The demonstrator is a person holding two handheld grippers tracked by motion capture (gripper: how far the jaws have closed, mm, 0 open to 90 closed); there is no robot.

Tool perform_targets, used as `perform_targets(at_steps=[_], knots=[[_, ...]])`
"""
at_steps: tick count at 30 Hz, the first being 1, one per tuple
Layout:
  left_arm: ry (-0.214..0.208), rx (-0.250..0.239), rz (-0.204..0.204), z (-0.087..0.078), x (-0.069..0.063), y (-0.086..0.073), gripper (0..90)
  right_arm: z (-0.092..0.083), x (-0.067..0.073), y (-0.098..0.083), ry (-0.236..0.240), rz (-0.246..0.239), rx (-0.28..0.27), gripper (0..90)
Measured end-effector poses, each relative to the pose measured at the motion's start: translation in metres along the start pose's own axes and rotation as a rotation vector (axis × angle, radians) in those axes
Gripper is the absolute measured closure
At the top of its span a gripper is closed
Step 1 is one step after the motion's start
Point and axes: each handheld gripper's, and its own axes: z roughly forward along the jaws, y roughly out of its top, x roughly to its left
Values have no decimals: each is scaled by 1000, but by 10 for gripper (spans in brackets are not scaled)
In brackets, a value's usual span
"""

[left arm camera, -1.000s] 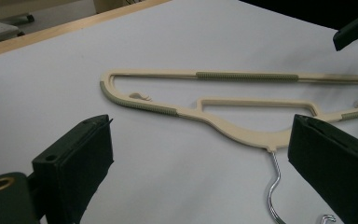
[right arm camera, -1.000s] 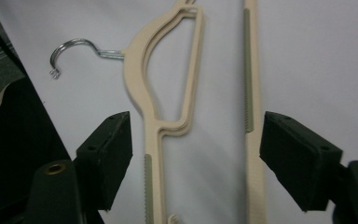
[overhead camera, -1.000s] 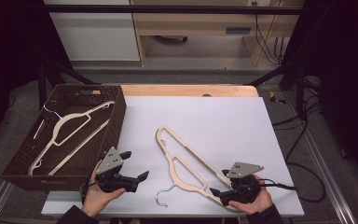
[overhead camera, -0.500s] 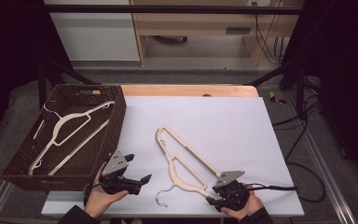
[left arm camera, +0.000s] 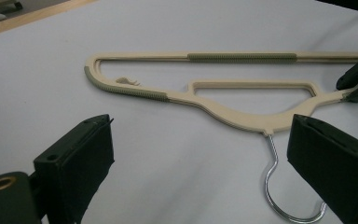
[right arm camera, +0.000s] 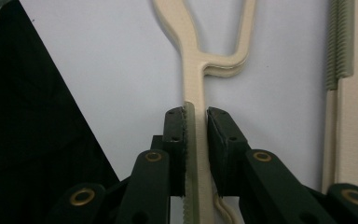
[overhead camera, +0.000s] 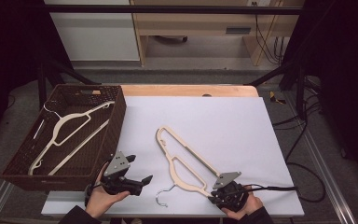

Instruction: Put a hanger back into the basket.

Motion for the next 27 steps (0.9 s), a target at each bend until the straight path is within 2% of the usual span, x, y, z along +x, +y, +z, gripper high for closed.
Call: perform_targets(at_steps=[3,12,16,17,22,27], knots=[[-1,5,5,1,-1,0,70,-1,-1,0,8,-17,4,789],[-13,7,9,4,-4,1,73,-3,-3,2,31,-1,13,792],[-21,10,14,6,-6,2,77,-7,-5,3,47,0,2,792],[-27,11,18,7,-8,3,77,-8,-6,3,51,4,-17,792],[-44,20,26,11,-13,5,86,-11,-6,4,58,15,-22,792],[-64,43,50,18,-22,5,99,-13,-7,5,70,25,-39,792]])
